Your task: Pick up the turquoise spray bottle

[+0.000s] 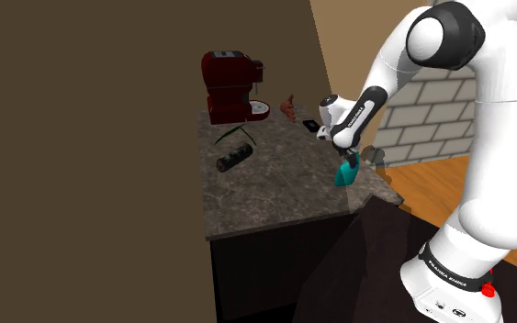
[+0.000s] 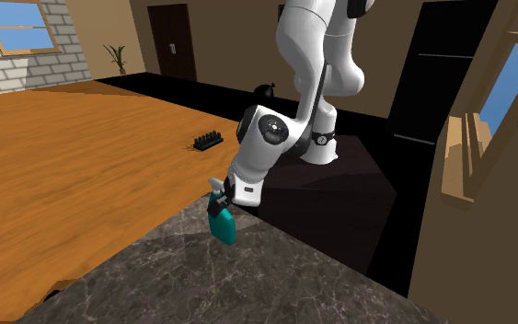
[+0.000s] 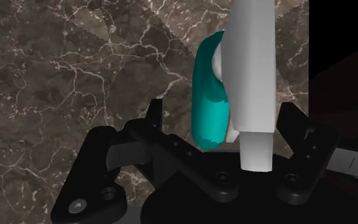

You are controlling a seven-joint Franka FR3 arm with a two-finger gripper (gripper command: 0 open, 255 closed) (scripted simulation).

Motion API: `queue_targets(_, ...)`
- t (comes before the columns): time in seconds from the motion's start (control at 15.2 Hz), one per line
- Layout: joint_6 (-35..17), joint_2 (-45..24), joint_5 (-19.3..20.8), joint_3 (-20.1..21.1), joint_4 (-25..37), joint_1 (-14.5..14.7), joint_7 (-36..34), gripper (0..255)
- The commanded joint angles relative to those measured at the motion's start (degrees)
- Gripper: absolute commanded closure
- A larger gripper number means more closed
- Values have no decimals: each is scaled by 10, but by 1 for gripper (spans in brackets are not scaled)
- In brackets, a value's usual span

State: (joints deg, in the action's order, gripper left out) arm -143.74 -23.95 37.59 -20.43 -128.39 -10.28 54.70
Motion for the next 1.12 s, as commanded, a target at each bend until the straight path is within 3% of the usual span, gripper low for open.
queue_targets(0.0,-13,-19,5,-2,6,-3,-3,0)
queue_targets(0.46,-38,-55,9,-2,15,-4,-19,0)
queue_targets(0.53,-38,-55,9,-2,15,-4,-19,255)
queue_targets(1.06,-38,-55,10,-2,15,-4,-19,255)
